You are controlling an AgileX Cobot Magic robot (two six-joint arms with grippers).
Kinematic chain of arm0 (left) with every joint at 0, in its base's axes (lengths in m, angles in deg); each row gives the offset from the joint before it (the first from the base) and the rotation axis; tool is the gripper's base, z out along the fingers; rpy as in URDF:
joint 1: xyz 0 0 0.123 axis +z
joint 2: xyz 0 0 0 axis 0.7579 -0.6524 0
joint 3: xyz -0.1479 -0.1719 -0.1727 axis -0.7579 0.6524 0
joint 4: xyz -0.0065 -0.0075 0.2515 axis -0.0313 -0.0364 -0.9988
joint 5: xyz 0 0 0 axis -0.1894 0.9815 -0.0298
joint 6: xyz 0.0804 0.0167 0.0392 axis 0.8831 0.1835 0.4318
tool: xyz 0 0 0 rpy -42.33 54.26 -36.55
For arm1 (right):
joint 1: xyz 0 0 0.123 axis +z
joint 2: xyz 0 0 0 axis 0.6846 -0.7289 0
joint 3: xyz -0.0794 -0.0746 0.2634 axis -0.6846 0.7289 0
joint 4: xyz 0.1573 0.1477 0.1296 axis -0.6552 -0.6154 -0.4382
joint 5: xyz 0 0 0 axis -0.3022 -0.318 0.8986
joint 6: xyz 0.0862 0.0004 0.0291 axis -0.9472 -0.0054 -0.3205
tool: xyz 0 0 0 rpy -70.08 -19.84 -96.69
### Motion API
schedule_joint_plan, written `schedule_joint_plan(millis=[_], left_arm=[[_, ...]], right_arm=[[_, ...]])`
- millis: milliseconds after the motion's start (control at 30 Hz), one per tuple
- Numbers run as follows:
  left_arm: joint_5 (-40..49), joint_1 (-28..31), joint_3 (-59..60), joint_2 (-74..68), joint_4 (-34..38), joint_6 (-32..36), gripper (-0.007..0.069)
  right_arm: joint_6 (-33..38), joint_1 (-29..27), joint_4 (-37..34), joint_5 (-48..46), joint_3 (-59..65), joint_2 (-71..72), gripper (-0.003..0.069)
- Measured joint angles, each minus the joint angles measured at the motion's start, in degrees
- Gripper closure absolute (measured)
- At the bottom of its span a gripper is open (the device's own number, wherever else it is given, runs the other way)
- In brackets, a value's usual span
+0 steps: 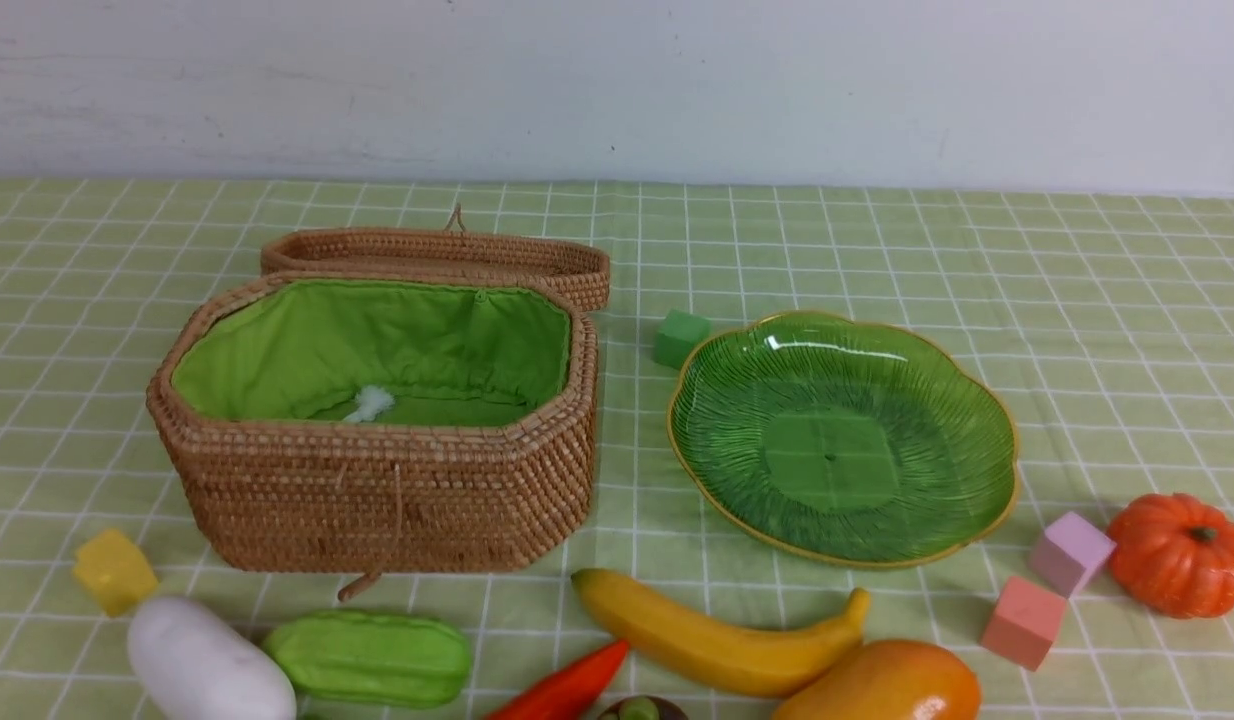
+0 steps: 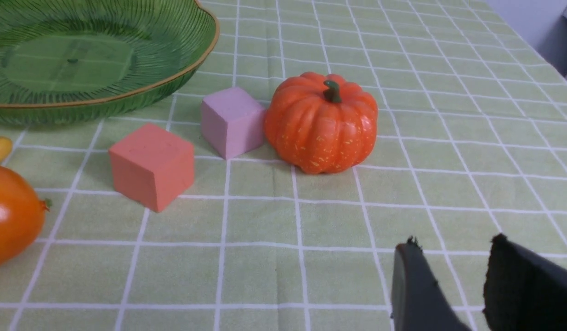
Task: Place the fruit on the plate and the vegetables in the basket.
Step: Use the right arm to grab a pumpkin and put it into the left basket
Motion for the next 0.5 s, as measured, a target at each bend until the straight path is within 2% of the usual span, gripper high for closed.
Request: schedule_joint_plan(millis=[300, 500], left_arm=[[0.0, 0.0, 0.0, 0.0, 0.0, 0.0, 0.0386], [0.0, 0.0, 0.0, 0.0, 0.0, 0.0, 0.0386]], right_arm=[[0.0, 0.0, 1.08, 0.26, 0.0, 0.0, 0.0419], [0.0, 0.0, 1.39, 8.58, 0.64, 0.0, 0.0419]])
